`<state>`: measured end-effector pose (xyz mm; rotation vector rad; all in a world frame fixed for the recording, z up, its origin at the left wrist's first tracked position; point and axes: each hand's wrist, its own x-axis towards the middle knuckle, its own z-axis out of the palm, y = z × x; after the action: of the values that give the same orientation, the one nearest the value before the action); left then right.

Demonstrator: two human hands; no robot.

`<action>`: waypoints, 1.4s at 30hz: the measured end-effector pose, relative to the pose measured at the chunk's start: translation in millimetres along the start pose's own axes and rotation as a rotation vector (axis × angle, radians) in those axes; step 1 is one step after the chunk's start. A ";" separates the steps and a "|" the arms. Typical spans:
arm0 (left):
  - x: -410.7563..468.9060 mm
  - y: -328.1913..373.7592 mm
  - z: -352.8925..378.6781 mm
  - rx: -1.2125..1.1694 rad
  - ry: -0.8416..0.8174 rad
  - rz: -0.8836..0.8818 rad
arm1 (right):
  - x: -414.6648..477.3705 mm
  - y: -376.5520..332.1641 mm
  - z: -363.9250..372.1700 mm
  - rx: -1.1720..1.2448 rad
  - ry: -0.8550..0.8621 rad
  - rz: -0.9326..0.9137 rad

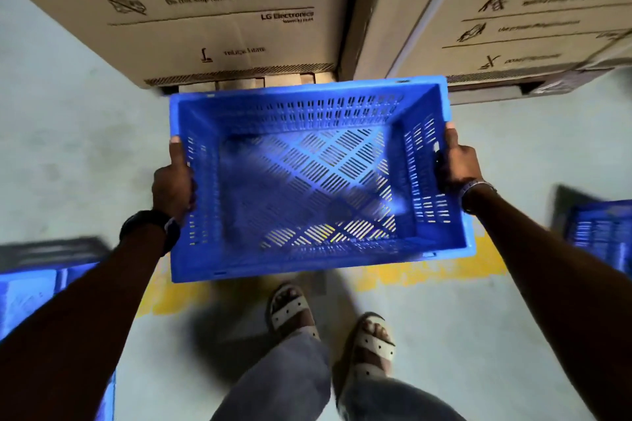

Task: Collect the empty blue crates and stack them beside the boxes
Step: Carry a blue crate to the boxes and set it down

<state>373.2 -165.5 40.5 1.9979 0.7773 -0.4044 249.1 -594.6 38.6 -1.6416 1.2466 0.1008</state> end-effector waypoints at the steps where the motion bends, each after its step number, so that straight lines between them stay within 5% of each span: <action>1: 10.6 -4.4 9.5 0.000 -0.006 -0.007 | 12.4 2.8 6.4 0.000 -0.001 0.001; 16: 118.9 -60.4 118.1 -0.014 -0.034 0.042 | 137.3 55.6 68.1 -0.001 -0.018 -0.019; 28: 154.2 -68.7 129.9 0.058 -0.026 0.103 | 169.0 69.0 75.6 -0.046 0.030 -0.078; 34: 147.4 -66.7 119.5 0.095 0.094 0.208 | 150.4 63.3 73.5 -0.329 0.207 -0.350; 39: 82.6 -37.4 66.5 0.231 0.092 0.294 | 73.2 5.6 62.7 -0.565 0.050 -0.512; 42: 8.9 8.4 -4.9 0.402 0.269 0.502 | -10.7 -72.2 51.0 -0.662 -0.009 -0.735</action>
<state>385.3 -161.2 43.5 2.5668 0.3386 0.0101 322.7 -554.2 68.3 -2.5748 0.5439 0.0637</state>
